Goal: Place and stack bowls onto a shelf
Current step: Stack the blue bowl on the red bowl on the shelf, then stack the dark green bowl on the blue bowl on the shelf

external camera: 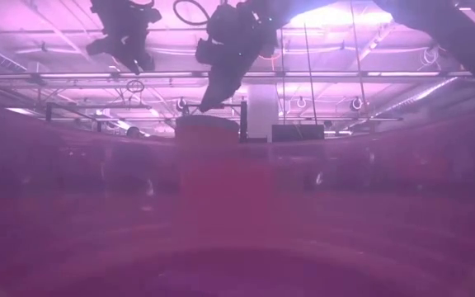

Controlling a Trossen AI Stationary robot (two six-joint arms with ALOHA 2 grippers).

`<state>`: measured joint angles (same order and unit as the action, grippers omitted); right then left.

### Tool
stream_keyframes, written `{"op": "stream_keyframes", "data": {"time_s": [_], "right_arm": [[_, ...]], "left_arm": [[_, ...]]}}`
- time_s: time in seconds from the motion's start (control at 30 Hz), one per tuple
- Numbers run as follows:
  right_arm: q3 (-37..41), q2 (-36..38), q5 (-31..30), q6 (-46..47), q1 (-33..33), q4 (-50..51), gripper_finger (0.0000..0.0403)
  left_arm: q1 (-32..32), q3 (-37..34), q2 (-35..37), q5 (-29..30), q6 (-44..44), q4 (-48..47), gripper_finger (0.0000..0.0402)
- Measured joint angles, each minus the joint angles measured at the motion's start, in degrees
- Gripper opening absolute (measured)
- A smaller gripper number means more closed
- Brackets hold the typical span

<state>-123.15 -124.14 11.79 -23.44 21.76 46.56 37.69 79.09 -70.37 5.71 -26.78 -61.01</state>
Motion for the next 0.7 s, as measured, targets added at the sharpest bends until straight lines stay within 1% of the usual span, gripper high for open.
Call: {"op": "stream_keyframes", "data": {"time_s": [0.1,0.2,0.3,0.4,0.53,0.6,0.7], "right_arm": [[0.11,0.81,-0.10,-2.67,-0.50,-0.67,0.0124],[0.11,3.07,0.03,-4.15,-1.25,-2.40,0.0137],[0.05,6.31,0.08,-4.51,-1.88,-3.83,0.0140],[0.07,10.09,0.03,-4.52,-2.05,-4.84,0.0141],[-0.02,15.30,-0.02,-4.44,-1.93,-6.77,0.0141],[-0.06,17.42,-0.01,-4.37,-1.61,-6.60,0.0141],[-0.01,19.17,-0.54,-4.19,-1.53,-6.88,0.0141]], "left_arm": [[0.00,0.00,0.42,-2.60,1.32,-0.89,0.0115],[-0.40,0.01,1.88,-6.03,2.68,-3.17,0.0115],[-1.56,0.00,3.42,-8.40,2.65,-7.67,0.0115],[-3.38,0.03,5.79,-11.05,2.39,-14.66,0.0115],[-7.28,0.04,7.97,-13.76,1.39,-25.20,0.0115],[-10.06,0.01,8.93,-14.07,0.56,-29.67,0.0115],[-15.35,-0.81,10.70,-16.92,-0.18,-28.06,0.0115]]}}
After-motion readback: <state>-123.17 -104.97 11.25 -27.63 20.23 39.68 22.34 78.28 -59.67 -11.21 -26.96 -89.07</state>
